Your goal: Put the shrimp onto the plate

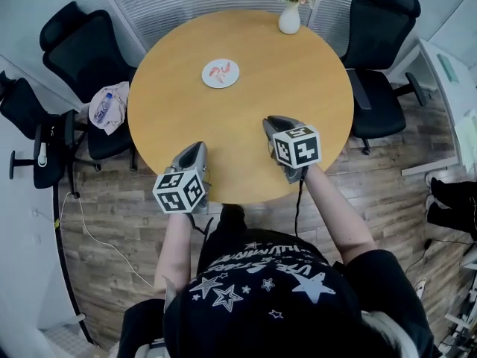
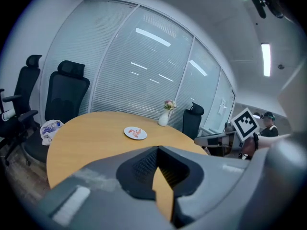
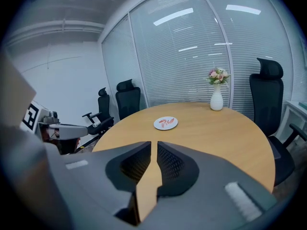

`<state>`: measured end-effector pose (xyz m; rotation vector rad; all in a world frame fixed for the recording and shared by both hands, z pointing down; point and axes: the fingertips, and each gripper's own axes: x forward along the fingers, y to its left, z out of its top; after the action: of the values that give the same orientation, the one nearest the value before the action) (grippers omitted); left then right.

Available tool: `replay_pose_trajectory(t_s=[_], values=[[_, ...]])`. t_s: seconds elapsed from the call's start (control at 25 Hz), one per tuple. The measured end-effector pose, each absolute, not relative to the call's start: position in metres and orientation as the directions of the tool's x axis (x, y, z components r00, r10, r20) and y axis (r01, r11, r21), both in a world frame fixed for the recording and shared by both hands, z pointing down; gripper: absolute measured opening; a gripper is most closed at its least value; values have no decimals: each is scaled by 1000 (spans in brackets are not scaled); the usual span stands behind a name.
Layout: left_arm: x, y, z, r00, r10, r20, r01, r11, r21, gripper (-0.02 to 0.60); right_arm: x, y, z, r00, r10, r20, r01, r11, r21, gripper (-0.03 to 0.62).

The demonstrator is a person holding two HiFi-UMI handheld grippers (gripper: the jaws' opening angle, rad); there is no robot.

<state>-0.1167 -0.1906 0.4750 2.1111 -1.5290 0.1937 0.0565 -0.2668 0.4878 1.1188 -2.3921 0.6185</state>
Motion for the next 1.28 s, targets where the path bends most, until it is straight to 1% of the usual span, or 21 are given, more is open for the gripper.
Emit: replay_pose_trajectory(t_s=[0.2,0.28,0.6,0.76,1.0,1.28], values=[[-99,-159,469,354,-845,401,-918,-232,321,2,76,-232,481,-592,-606,531,-787,578,-217,24],[-89,-147,467,355,-846,399,-918,-234,322,2,86,-217,478,-598,-607,524,-785,576,-228,3],[-49,-100,456,363,-848,385,-916,-249,315,2,119,-156,470,-636,-597,489,-761,591,-268,2],[-32,-78,449,366,-845,389,-920,-267,287,2,132,-133,465,-647,-597,473,-752,603,-268,2],[-23,-55,443,366,-844,392,-923,-273,272,2,145,-111,458,-654,-608,450,-751,594,-288,2],[-15,-46,444,378,-838,393,-917,-282,282,2,154,-96,463,-636,-614,466,-765,582,-277,2]])
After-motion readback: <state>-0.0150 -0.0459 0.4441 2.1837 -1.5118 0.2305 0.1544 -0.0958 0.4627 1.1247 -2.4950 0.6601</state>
